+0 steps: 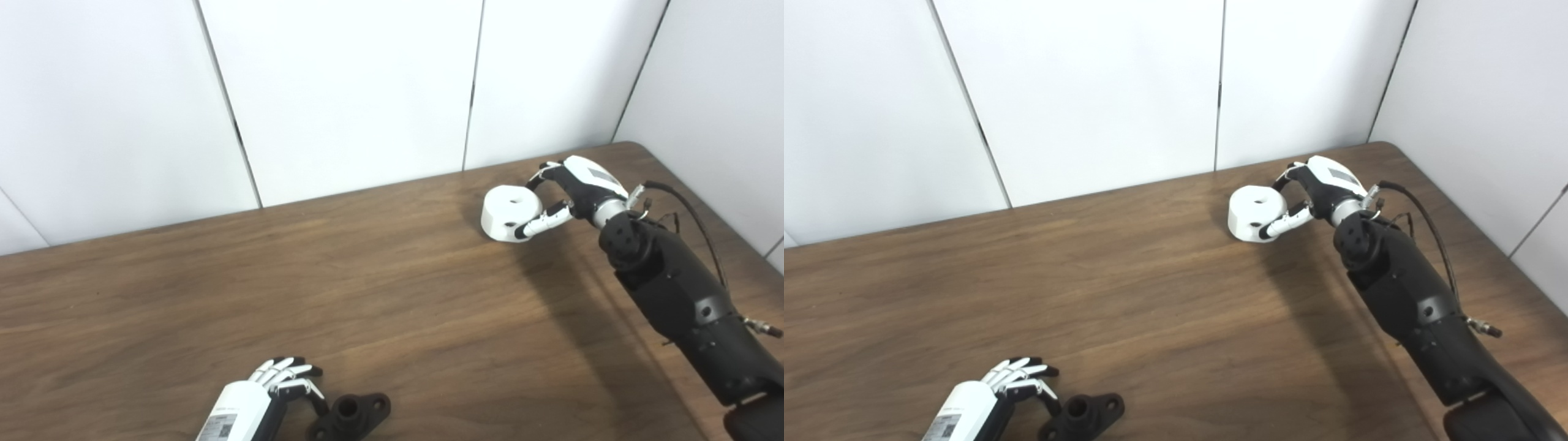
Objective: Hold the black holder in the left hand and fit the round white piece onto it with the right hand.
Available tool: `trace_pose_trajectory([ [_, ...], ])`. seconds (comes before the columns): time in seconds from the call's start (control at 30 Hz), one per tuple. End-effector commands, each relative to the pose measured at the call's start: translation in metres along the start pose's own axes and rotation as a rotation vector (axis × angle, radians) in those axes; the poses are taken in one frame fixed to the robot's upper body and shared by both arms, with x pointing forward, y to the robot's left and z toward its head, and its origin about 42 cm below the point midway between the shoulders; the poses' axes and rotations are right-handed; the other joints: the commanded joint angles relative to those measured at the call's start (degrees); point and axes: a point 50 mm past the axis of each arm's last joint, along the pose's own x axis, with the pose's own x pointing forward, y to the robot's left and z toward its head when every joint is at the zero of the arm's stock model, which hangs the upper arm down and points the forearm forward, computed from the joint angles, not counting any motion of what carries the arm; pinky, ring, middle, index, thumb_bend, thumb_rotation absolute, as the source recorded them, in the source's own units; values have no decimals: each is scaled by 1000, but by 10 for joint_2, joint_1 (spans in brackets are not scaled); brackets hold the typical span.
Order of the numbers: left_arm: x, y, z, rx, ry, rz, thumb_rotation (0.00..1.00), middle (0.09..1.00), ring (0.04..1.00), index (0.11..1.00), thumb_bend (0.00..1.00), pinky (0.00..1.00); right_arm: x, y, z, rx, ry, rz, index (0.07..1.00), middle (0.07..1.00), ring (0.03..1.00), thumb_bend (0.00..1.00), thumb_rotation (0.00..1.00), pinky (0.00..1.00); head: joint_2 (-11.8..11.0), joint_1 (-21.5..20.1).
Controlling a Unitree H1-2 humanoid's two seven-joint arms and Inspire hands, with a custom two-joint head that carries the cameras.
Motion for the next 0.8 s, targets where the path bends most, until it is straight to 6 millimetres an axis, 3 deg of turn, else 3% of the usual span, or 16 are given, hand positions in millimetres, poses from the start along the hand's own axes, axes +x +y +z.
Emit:
trace_pose_trajectory([
  [0.0, -17, -19, -13, 11, 97, -143, 47, 790, 868, 489, 518, 879, 7, -34, 17, -6, -71, -94, 661, 929, 1000, 857, 285, 912, 0, -1],
  [0.77, -15, -20, -12, 9, 99, -143, 47, 790, 867, 489, 518, 879, 5, -33, 20, -6, -92, -92, 630, 897, 977, 824, 252, 853, 0, 3],
])
